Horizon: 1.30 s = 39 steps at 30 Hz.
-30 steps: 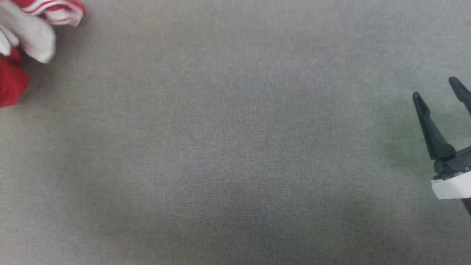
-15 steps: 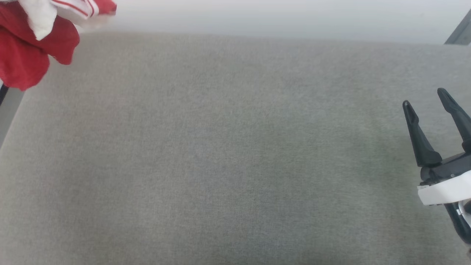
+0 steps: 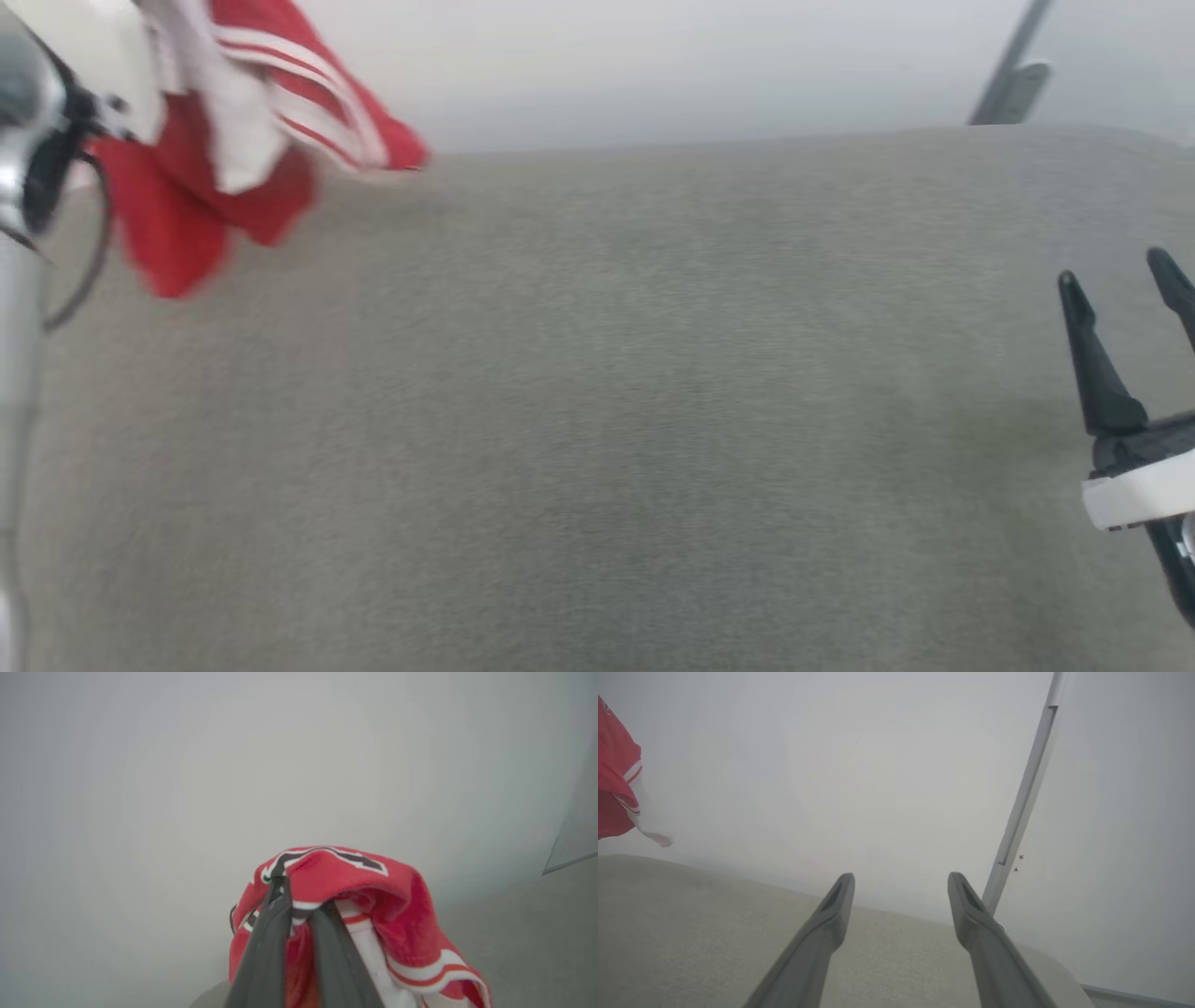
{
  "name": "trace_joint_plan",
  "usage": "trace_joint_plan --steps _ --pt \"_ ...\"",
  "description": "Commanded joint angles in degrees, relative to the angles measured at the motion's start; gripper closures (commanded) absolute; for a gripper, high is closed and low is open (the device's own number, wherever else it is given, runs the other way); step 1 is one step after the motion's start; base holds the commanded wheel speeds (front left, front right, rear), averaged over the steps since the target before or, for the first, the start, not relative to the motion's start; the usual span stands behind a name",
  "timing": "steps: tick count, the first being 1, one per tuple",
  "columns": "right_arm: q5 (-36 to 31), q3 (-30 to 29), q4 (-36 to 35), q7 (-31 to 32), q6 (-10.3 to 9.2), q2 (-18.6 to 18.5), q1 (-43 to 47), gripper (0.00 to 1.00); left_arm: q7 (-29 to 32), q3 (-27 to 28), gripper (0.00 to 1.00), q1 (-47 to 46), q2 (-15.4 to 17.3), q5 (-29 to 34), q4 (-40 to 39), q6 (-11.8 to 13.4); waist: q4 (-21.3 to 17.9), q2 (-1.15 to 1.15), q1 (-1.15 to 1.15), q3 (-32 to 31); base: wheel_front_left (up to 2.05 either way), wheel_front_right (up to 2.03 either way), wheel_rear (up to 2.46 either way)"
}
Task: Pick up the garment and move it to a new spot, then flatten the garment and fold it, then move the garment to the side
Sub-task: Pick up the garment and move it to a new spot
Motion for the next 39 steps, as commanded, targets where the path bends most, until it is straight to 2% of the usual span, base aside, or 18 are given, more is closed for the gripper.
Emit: trace_joint_plan --steps 1,5,13,19,20,23,30,39 --pt "-0.3 -0.6 0.3 -0.3 -0.02 0.2 0.6 0.00 1.1 -0.1 1.00 1.8 -0.4 -0.8 -2.9 0.7 -2.3 0.00 0.00 -0.7 0.00 0.00 0.00" --pt "-0.4 -1.7 1.1 -0.3 -0.02 0.6 1.3 0.00 5.7 -0.7 1.00 7.7 -1.8 -2.1 -11.3 2.9 -4.7 0.00 0.00 -1.2 0.00 0.00 0.00" --pt "-0.5 -2.0 1.4 -0.3 -0.02 2.0 2.5 0.00 14.8 -4.0 1.00 19.6 -4.1 -4.4 -22.9 6.5 -7.9 0.00 0.00 -1.5 0.00 0.00 0.00" --pt "-0.2 -1.3 1.8 -0.3 -0.02 3.3 2.8 0.00 20.8 -7.9 1.00 30.5 -6.3 -6.1 -27.1 9.2 -9.8 0.00 0.00 -0.8 0.00 0.00 0.00" --pt "0.0 -0.8 2.0 -0.3 -0.02 3.8 2.8 0.00 21.9 -9.0 1.00 33.5 -7.5 -7.1 -26.8 10.0 -10.3 0.00 0.00 -0.3 0.00 0.00 0.00" --pt "0.2 0.0 2.4 -0.3 -0.02 4.4 2.5 0.00 22.2 -10.7 1.00 36.9 -8.7 -7.6 -24.9 10.4 -10.8 0.00 0.00 0.3 0.00 0.00 0.00" --pt "0.5 1.7 3.2 -0.3 -0.02 4.8 1.4 0.00 19.7 -13.9 1.00 40.0 -11.5 -8.0 -14.9 9.0 -11.7 0.00 0.00 1.0 0.00 0.00 0.00" --pt "0.8 3.0 4.0 -0.3 -0.02 4.7 0.3 0.00 16.3 -16.3 1.00 38.7 -14.6 -8.0 -2.6 6.4 -11.6 0.00 0.00 1.3 0.00 0.00 0.00"
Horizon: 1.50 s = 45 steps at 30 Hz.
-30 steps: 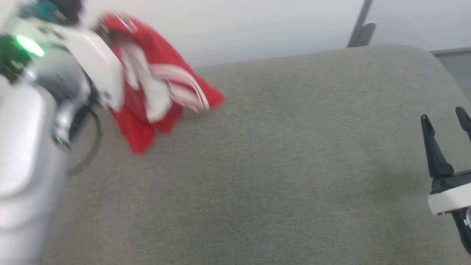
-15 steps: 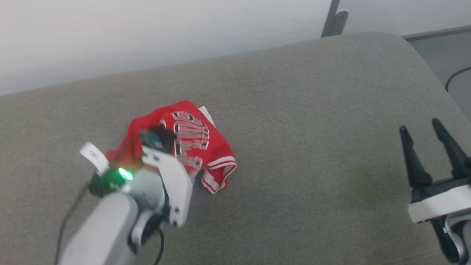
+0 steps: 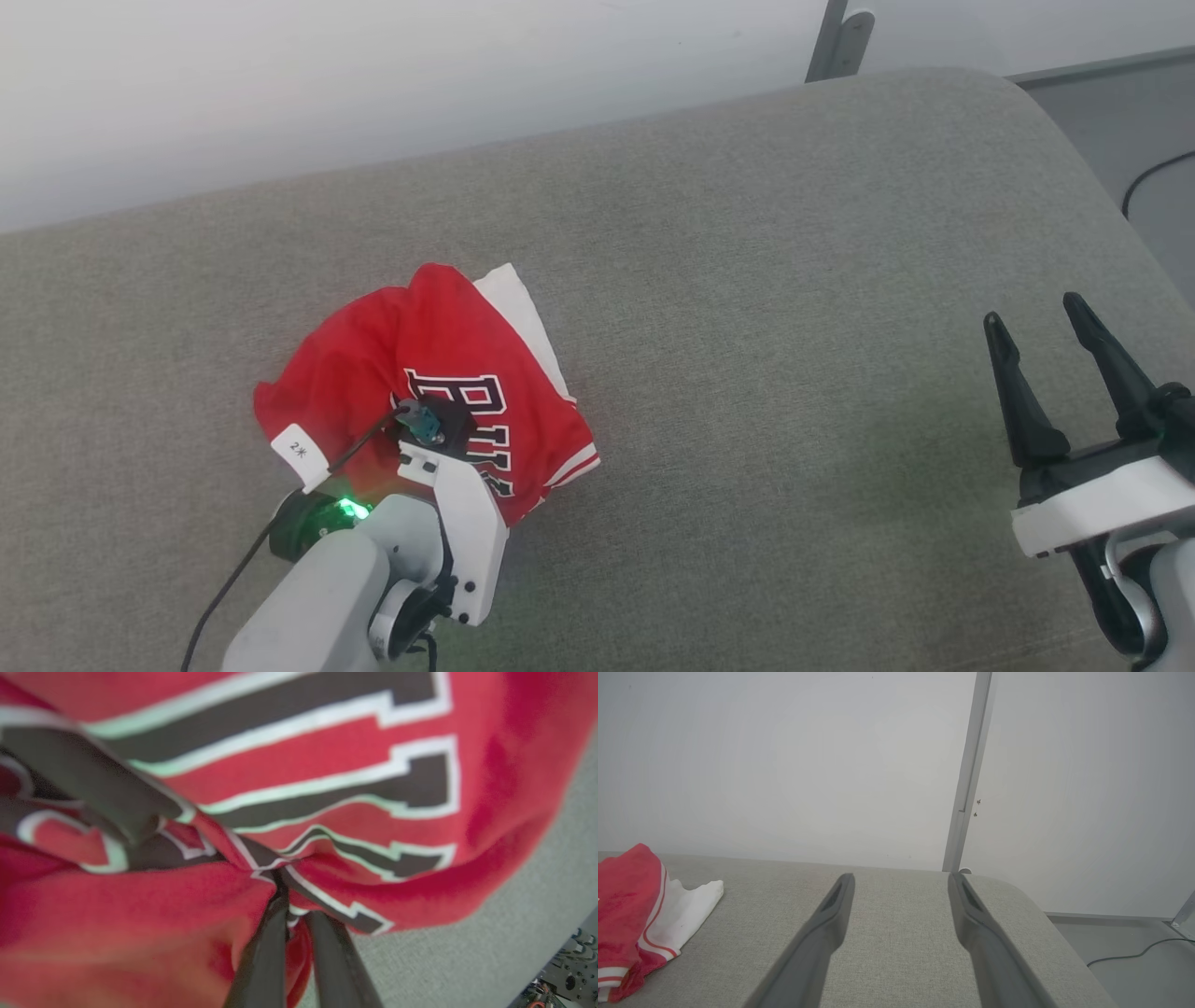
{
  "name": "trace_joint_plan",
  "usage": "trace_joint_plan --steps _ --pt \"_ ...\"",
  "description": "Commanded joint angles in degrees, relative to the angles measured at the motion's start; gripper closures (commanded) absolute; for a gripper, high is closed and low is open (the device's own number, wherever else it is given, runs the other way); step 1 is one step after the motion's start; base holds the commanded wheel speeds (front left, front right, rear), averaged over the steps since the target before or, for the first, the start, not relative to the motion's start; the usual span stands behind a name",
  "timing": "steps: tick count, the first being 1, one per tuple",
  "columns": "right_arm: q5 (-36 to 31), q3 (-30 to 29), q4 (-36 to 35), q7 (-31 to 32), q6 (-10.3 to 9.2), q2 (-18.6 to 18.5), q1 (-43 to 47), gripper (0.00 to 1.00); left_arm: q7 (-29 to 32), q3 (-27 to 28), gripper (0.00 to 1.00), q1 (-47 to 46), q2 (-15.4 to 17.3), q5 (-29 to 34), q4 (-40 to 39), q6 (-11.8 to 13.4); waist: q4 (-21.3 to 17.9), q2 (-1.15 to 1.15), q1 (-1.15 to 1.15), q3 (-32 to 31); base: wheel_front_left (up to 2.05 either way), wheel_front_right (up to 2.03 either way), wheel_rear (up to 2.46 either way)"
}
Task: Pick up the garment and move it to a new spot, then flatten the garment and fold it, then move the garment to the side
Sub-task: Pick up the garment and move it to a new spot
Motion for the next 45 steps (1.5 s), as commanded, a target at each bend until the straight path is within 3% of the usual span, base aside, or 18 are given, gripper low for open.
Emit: trace_joint_plan --steps 1,2,3,4,5,12,25,33,39,45 --pt "0.2 0.1 0.2 -0.3 -0.02 -0.1 -0.4 0.00 0.0 -1.0 1.00 0.9 -0.8 -0.7 3.0 -0.4 0.2 0.00 0.00 0.0 0.00 0.00 0.00" --pt "0.3 0.1 0.3 -0.3 -0.02 -0.1 -0.4 0.00 -0.4 -1.0 1.00 0.6 -1.0 -0.9 3.6 -0.7 0.4 0.00 0.00 -0.1 0.00 0.00 0.00" --pt "0.3 0.1 0.4 -0.3 -0.02 -0.1 -0.3 0.00 -0.9 -0.8 0.77 0.3 -1.1 -1.0 3.9 -0.9 0.5 0.00 0.00 -0.3 0.00 0.00 0.00" --pt "0.3 0.0 0.5 -0.3 -0.02 -0.2 -0.2 0.00 -1.5 -0.6 0.51 -0.1 -1.1 -1.0 4.0 -1.1 0.7 0.00 0.00 -0.5 0.00 0.00 0.00" --pt "0.2 -0.1 0.6 -0.3 -0.02 -0.2 0.0 0.00 -2.0 -0.4 0.00 -0.4 -1.1 -1.0 4.1 -1.2 0.9 0.00 0.00 -0.8 0.00 0.00 0.00" --pt "-0.5 -0.6 0.6 -0.3 -0.02 -0.3 1.3 0.00 -6.5 1.1 0.00 -0.6 0.8 -1.1 2.4 -2.5 2.5 0.00 0.00 -3.6 0.00 0.00 0.00" --pt "-1.0 -2.2 1.5 -0.3 -0.02 0.2 5.0 0.00 -23.5 7.4 0.00 5.5 6.4 -1.6 -4.6 -2.2 6.1 0.00 0.00 -8.7 0.00 0.00 0.00" --pt "-1.5 -3.8 1.1 -0.3 -0.02 0.9 7.0 0.00 -32.2 12.9 0.00 11.4 10.4 -2.6 -8.5 0.1 8.2 0.00 0.00 -10.3 0.00 0.00 0.00" --pt "-1.6 -4.7 0.7 -0.3 -0.02 0.9 8.1 0.00 -37.5 17.7 0.00 17.6 11.4 -4.5 -11.6 2.8 9.1 0.00 0.00 -11.0 0.00 0.00 0.00" --pt "-1.7 -5.7 0.6 -0.3 -0.02 1.3 9.1 0.00 -41.1 21.2 0.00 22.7 13.0 -5.9 -13.8 4.0 10.0 0.00 0.00 -11.4 0.00 0.00 0.00"
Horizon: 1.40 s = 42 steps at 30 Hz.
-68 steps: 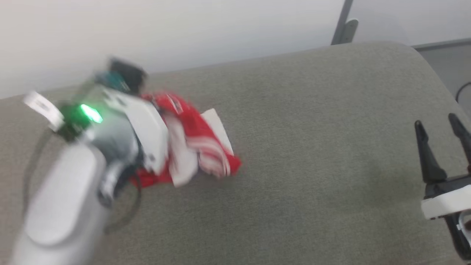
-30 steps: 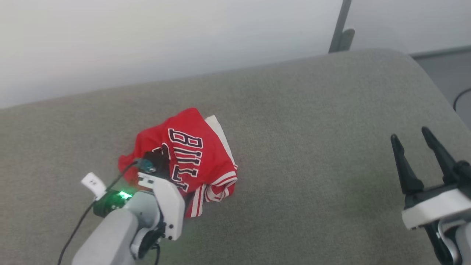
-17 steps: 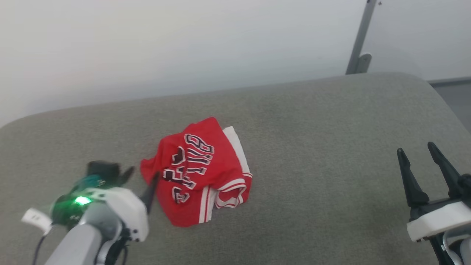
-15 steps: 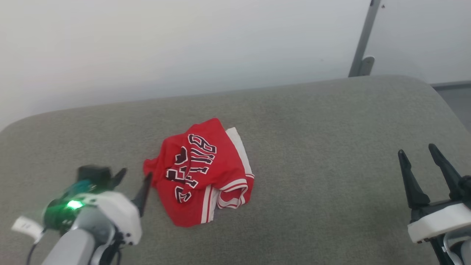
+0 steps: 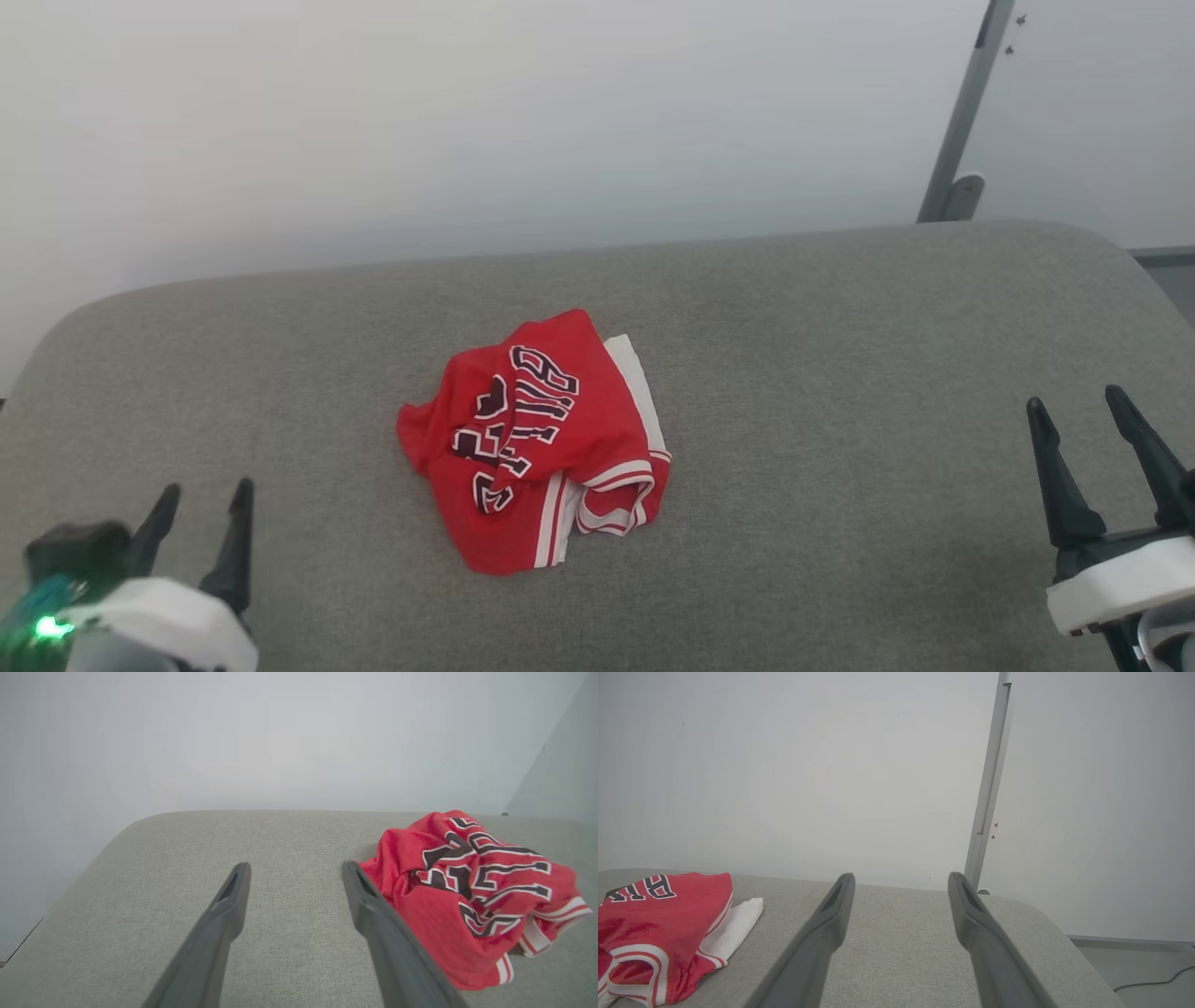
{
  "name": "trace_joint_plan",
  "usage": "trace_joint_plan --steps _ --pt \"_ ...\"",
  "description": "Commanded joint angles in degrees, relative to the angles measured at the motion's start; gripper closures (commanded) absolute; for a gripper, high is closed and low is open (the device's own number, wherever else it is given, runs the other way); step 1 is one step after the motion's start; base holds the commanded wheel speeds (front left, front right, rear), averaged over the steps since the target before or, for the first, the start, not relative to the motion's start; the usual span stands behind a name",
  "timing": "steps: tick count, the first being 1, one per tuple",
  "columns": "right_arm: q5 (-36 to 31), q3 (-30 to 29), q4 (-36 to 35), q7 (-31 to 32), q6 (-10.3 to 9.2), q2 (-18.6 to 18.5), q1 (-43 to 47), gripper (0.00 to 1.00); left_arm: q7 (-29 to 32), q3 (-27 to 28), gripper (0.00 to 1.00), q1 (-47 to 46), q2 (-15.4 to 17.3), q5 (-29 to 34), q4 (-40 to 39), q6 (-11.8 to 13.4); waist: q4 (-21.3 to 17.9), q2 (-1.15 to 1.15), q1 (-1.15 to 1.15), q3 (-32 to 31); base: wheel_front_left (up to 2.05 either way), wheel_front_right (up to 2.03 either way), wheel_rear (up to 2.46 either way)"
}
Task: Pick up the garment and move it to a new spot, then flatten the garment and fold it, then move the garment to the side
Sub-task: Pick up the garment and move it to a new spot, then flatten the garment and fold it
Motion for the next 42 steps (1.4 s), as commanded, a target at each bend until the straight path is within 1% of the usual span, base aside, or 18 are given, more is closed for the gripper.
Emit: trace_joint_plan --steps 1,4,9,14,17,23,27,30,35,42 --pt "-0.1 -0.3 0.0 -0.2 -0.02 0.2 0.7 0.00 -0.9 1.0 0.00 1.3 0.0 -0.9 -0.5 0.4 0.2 0.00 0.00 -0.1 0.00 0.00 0.00" --pt "0.0 -0.7 0.0 -0.2 -0.02 0.5 0.9 0.00 -2.6 2.3 0.00 3.4 0.8 -1.3 -1.2 0.3 0.6 0.00 0.00 -0.3 0.00 0.00 0.00" --pt "0.1 -1.3 0.0 -0.2 -0.02 0.8 1.5 0.00 -4.6 4.2 0.00 6.1 0.9 -2.7 -1.4 0.2 1.3 0.00 0.00 -0.5 0.00 0.00 0.00" --pt "0.1 -1.4 -0.1 -0.2 -0.02 1.1 1.7 0.00 -5.5 5.4 0.00 7.7 1.1 -3.4 -1.5 -0.1 1.7 0.00 0.00 -0.5 0.00 0.00 0.00" --pt "0.1 -1.6 -0.2 -0.2 -0.02 1.3 1.9 0.00 -6.0 6.4 0.00 8.6 1.2 -3.8 -1.7 0.4 1.8 0.00 0.00 -0.5 0.00 0.00 0.00" --pt "-0.4 -1.9 -0.7 -0.2 -0.02 2.0 2.5 0.00 -6.3 6.8 0.00 9.4 1.2 -4.4 -2.5 0.3 2.2 0.00 0.00 -0.5 0.00 0.00 0.00" --pt "0.6 -1.4 -0.2 -0.2 -0.02 1.9 1.9 0.00 -6.3 7.0 0.00 9.5 1.2 -5.0 -2.9 0.3 2.4 0.00 0.00 -0.3 0.00 0.00 0.00" --pt "2.0 -0.6 0.1 -0.2 -0.02 2.1 1.5 0.00 -6.3 7.3 0.00 9.6 0.7 -5.6 -3.4 0.9 2.8 0.00 0.00 0.0 0.00 0.00 0.00" --pt "3.6 1.4 1.0 -0.2 -0.02 1.0 0.2 0.00 -5.9 6.5 0.00 8.5 0.1 -6.0 -3.9 0.7 4.2 0.00 0.00 0.8 0.00 0.00 0.00" --pt "5.9 7.6 5.8 0.1 -0.02 -1.8 -4.2 0.00 -5.3 4.0 0.00 5.5 -1.0 -4.9 -3.4 -0.1 8.0 0.00 0.00 2.1 0.00 0.00 0.00"
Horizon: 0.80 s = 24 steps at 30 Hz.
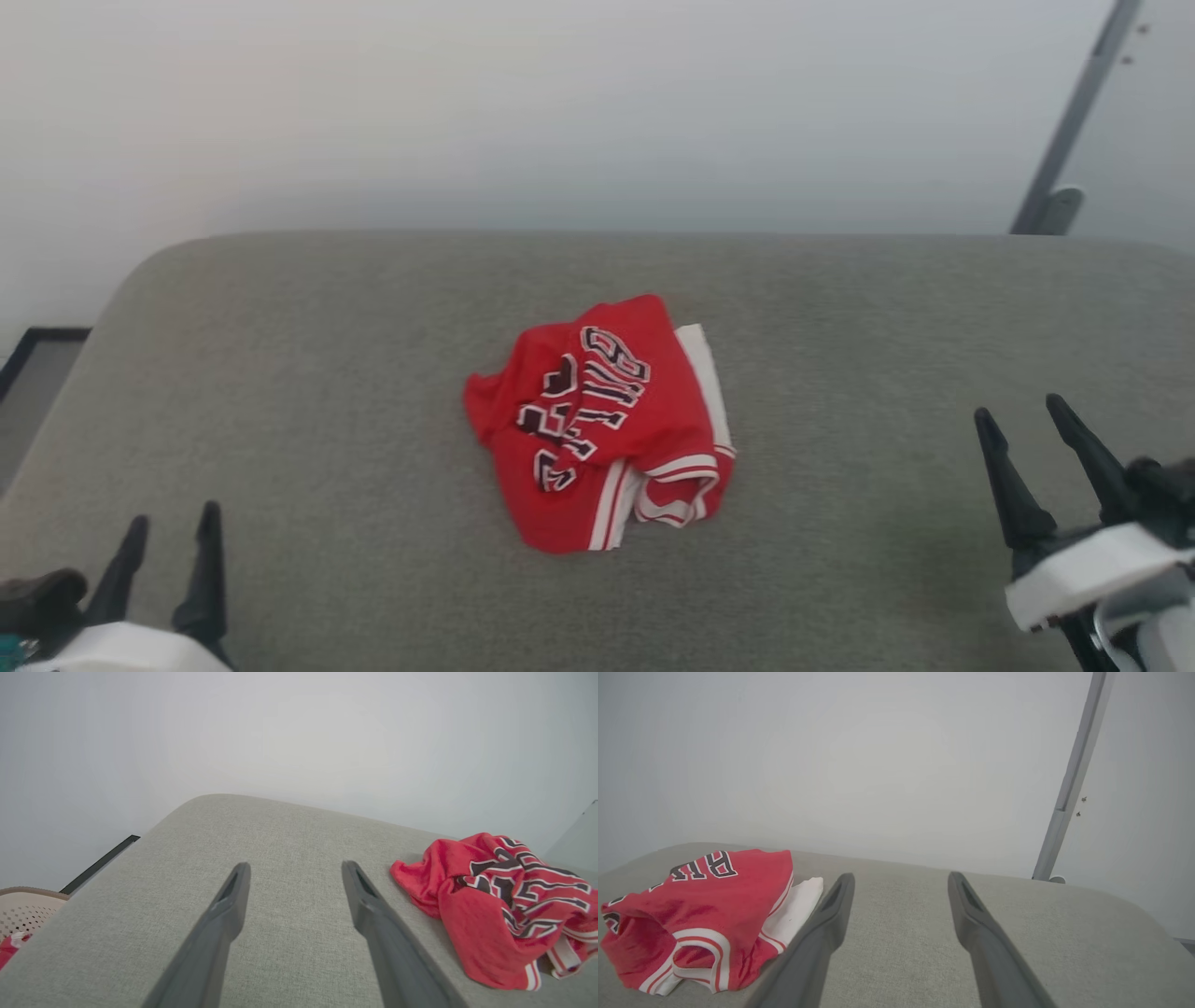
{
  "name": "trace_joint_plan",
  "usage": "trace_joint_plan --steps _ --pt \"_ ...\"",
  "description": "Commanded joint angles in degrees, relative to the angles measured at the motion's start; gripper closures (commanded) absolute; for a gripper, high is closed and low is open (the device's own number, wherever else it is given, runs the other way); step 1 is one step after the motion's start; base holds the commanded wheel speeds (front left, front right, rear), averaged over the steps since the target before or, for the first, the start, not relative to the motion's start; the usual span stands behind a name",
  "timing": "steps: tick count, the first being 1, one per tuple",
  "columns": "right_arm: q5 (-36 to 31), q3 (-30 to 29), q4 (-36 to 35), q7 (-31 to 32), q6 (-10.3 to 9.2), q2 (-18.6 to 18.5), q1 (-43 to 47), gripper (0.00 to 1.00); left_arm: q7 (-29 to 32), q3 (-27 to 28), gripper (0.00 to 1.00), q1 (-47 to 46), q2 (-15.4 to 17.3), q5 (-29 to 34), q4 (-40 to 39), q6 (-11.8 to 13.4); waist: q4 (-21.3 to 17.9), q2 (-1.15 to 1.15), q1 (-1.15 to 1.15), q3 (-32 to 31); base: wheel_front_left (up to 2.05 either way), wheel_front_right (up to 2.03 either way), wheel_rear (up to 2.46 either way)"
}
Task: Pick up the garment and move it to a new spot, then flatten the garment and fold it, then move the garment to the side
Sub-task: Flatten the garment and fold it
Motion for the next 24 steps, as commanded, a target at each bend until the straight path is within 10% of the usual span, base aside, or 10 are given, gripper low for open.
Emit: trace_joint_plan --steps 1,24 --pt "1.0 1.7 1.5 0.3 -0.02 -0.9 -2.2 0.00 0.3 -0.7 0.00 -1.5 -0.3 0.4 0.5 -0.5 2.0 0.00 0.00 0.8 0.00 0.00 0.00" --pt "11.5 23.5 18.7 12.9 -0.03 -10.4 -24.4 0.00 -0.2 -9.8 0.00 -14.7 -6.9 3.9 4.7 -3.4 17.5 0.00 0.00 10.6 0.00 0.00 0.00"
